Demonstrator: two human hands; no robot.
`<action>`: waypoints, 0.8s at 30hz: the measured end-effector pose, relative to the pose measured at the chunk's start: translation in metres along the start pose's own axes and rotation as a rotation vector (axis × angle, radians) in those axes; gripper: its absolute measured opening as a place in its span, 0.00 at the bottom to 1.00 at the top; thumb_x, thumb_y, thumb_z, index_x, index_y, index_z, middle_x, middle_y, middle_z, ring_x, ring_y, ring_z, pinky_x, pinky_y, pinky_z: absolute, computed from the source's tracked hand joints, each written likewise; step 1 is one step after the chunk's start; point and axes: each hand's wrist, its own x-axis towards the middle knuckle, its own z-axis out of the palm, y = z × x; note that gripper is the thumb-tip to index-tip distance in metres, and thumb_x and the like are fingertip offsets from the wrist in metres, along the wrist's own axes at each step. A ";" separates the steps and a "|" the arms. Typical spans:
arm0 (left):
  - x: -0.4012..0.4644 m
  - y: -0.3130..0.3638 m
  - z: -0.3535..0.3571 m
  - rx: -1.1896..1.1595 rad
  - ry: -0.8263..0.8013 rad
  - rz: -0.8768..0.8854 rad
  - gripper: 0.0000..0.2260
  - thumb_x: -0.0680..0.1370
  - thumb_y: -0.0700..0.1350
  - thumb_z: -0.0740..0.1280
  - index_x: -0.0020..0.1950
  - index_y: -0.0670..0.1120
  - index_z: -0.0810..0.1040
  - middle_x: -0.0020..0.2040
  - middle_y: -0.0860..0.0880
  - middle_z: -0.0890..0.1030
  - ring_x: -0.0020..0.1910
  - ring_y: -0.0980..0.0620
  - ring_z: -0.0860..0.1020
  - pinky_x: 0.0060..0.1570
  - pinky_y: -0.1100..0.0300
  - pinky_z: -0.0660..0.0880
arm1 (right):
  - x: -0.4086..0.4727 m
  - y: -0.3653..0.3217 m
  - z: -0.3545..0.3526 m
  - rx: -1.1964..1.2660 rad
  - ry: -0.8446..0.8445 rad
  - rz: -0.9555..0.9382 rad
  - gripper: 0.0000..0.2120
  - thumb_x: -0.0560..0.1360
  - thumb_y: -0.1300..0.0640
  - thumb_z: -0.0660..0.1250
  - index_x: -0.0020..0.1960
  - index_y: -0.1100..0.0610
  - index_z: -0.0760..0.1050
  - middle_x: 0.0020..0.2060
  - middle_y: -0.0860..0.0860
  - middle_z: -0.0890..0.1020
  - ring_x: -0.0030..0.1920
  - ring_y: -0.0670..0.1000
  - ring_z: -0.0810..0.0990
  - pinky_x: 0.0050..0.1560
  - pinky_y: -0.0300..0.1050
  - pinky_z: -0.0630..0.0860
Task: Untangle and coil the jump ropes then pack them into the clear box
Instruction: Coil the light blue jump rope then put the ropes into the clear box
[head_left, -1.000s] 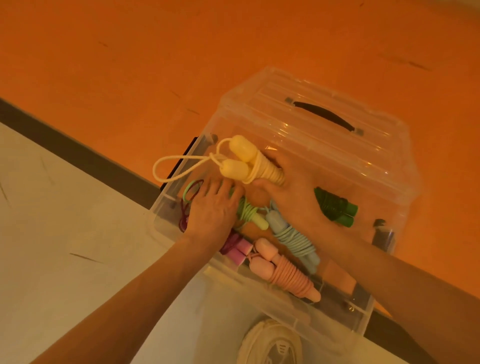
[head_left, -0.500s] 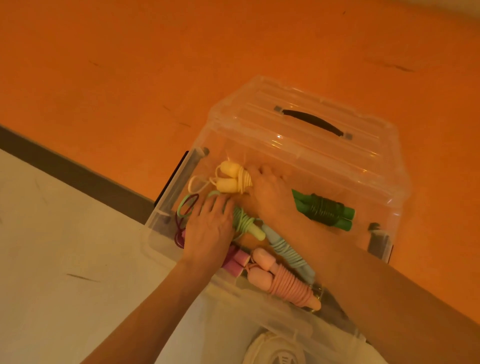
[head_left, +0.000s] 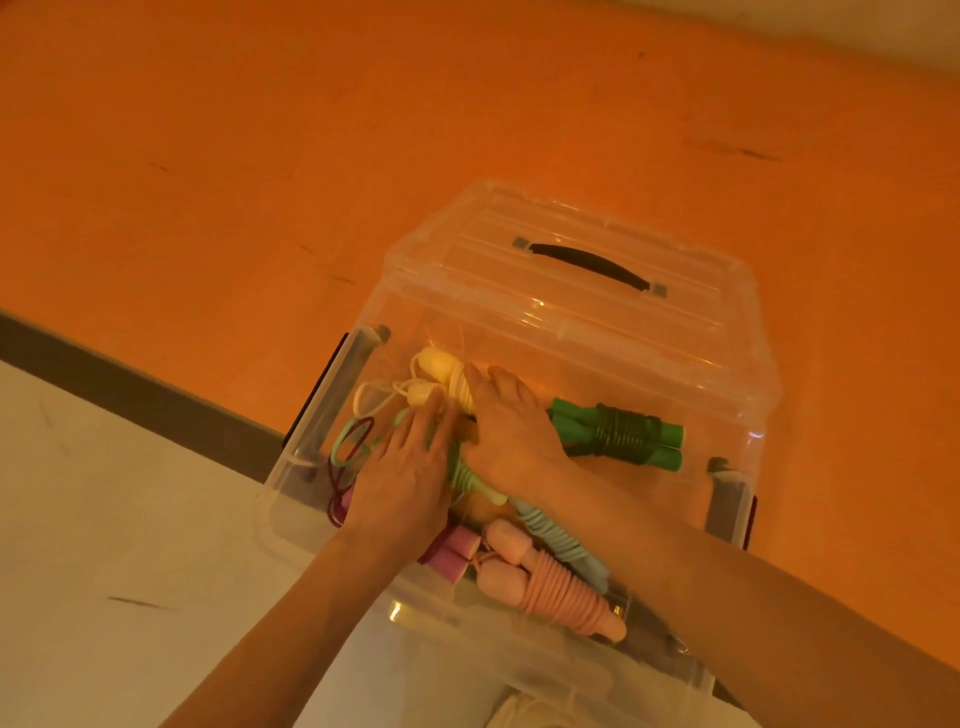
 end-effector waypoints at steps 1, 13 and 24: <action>0.002 0.000 -0.006 -0.009 0.003 -0.005 0.33 0.75 0.43 0.67 0.78 0.44 0.58 0.77 0.43 0.59 0.74 0.42 0.63 0.68 0.49 0.66 | -0.007 -0.004 -0.002 -0.013 0.023 -0.015 0.38 0.77 0.54 0.64 0.79 0.54 0.45 0.77 0.56 0.51 0.76 0.58 0.49 0.75 0.53 0.53; 0.061 0.020 -0.112 -0.405 0.469 0.129 0.08 0.79 0.50 0.64 0.57 0.52 0.79 0.51 0.58 0.78 0.50 0.57 0.78 0.46 0.54 0.76 | -0.041 0.038 -0.139 0.332 0.445 -0.047 0.14 0.79 0.60 0.62 0.63 0.54 0.76 0.63 0.49 0.76 0.64 0.48 0.72 0.57 0.33 0.63; 0.165 0.000 -0.122 -0.173 0.215 -0.112 0.20 0.79 0.46 0.65 0.70 0.43 0.71 0.71 0.40 0.68 0.68 0.38 0.68 0.65 0.46 0.66 | -0.016 0.127 -0.137 0.051 0.420 0.334 0.19 0.81 0.57 0.57 0.72 0.55 0.67 0.74 0.53 0.64 0.73 0.56 0.59 0.72 0.48 0.55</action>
